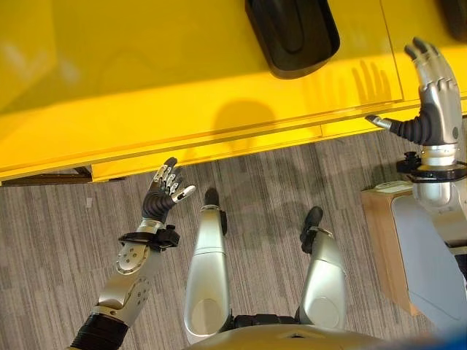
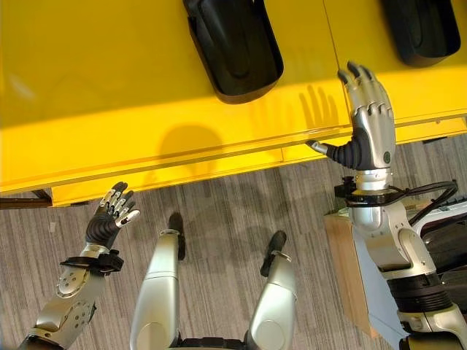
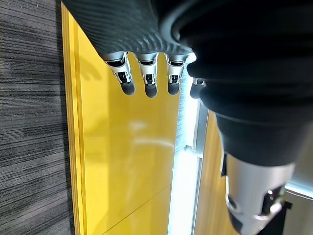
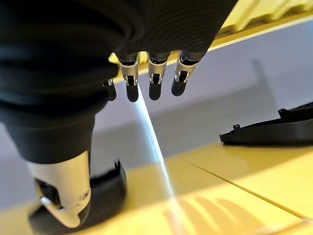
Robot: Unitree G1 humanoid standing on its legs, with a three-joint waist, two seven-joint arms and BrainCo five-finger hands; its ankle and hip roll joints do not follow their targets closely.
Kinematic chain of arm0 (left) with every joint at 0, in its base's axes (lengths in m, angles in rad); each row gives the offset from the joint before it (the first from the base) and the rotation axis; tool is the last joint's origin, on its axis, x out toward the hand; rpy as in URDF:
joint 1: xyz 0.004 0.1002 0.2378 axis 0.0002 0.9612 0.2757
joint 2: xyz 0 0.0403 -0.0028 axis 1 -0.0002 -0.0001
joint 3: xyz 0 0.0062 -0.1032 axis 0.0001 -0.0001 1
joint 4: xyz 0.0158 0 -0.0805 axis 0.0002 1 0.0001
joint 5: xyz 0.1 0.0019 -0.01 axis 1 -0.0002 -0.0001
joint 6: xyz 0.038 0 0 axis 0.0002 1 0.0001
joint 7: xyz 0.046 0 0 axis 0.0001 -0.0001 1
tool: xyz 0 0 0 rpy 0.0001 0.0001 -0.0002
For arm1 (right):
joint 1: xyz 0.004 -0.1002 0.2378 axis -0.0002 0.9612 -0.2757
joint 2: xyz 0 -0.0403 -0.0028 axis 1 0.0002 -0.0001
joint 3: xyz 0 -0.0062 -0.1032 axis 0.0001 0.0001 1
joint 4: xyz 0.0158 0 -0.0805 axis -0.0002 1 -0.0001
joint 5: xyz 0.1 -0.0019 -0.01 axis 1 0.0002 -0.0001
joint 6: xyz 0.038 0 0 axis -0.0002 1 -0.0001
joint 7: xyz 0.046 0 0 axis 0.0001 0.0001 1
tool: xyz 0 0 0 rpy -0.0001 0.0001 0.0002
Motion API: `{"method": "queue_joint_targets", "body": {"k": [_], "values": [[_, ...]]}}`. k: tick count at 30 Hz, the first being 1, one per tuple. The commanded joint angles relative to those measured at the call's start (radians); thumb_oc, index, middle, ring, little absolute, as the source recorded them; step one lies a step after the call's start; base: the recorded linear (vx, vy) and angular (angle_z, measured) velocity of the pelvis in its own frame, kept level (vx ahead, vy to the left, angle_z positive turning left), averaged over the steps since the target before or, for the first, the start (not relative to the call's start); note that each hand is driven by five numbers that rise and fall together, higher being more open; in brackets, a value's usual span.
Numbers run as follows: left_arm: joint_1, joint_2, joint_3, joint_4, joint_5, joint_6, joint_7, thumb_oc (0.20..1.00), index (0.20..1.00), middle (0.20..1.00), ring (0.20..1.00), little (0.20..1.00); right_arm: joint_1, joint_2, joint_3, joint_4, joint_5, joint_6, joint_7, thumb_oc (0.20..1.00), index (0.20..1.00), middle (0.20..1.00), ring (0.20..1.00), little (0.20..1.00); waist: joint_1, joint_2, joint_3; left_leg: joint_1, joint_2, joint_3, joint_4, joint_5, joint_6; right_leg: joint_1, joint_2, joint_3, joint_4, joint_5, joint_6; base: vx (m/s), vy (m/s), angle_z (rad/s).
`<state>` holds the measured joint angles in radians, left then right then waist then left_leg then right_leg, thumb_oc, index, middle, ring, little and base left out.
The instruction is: Move parts from the plastic box to the shelf.
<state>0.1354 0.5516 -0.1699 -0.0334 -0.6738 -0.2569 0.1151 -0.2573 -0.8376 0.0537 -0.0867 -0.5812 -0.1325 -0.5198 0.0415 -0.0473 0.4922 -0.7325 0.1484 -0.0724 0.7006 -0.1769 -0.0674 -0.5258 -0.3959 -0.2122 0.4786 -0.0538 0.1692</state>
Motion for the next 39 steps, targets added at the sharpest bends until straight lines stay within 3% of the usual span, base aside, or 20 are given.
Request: {"method": "queue_joint_targets", "body": {"k": [1,10,25,39], "values": [[0.019,0.004,-0.01,-0.046,0.065,-0.07,-0.013,1.0,1.0,1.0,1.0,1.0,-0.12,-0.079,0.003,0.09,-0.179,0.058,-0.051,1.0,1.0,1.0,1.0,1.0,0.016,0.014,-0.033,0.05,-0.013,0.018,-0.068,0.004,0.018,-0.063,0.024,-0.01,0.229,-0.124,-0.048,0.0,0.0,0.0],[-0.009,0.008,-0.018,-0.04,0.068,-0.073,-0.018,1.0,1.0,1.0,1.0,1.0,-0.341,-0.081,0.23,0.281,-0.263,0.113,0.006,1.0,1.0,1.0,1.0,1.0,0.034,0.011,-0.033,0.046,-0.012,0.016,-0.065,0.005,0.011,-0.066,0.023,-0.009,0.231,-0.124,-0.049,0.0,-0.003,0.0],[-0.014,0.011,-0.017,-0.04,0.065,-0.077,-0.033,1.0,1.0,1.0,1.0,1.0,-0.499,-0.019,0.484,0.539,-0.26,0.11,0.066,1.0,1.0,1.0,1.0,1.0,0.065,0.014,-0.019,0.038,-0.02,0.007,-0.072,0.014,0.006,-0.057,0.016,-0.023,0.237,-0.128,-0.052,0.0,-0.002,0.0],[-0.007,0.015,-0.008,-0.038,0.059,-0.083,-0.039,1.0,1.0,1.0,1.0,1.0,-0.5,-0.013,0.502,0.572,-0.222,0.098,0.074,1.0,1.0,1.0,1.0,1.0,0.069,0.015,-0.009,0.035,-0.021,0.005,-0.073,0.017,0.005,-0.058,0.015,-0.022,0.238,-0.125,-0.057,0.0,-0.001,0.0]]}}
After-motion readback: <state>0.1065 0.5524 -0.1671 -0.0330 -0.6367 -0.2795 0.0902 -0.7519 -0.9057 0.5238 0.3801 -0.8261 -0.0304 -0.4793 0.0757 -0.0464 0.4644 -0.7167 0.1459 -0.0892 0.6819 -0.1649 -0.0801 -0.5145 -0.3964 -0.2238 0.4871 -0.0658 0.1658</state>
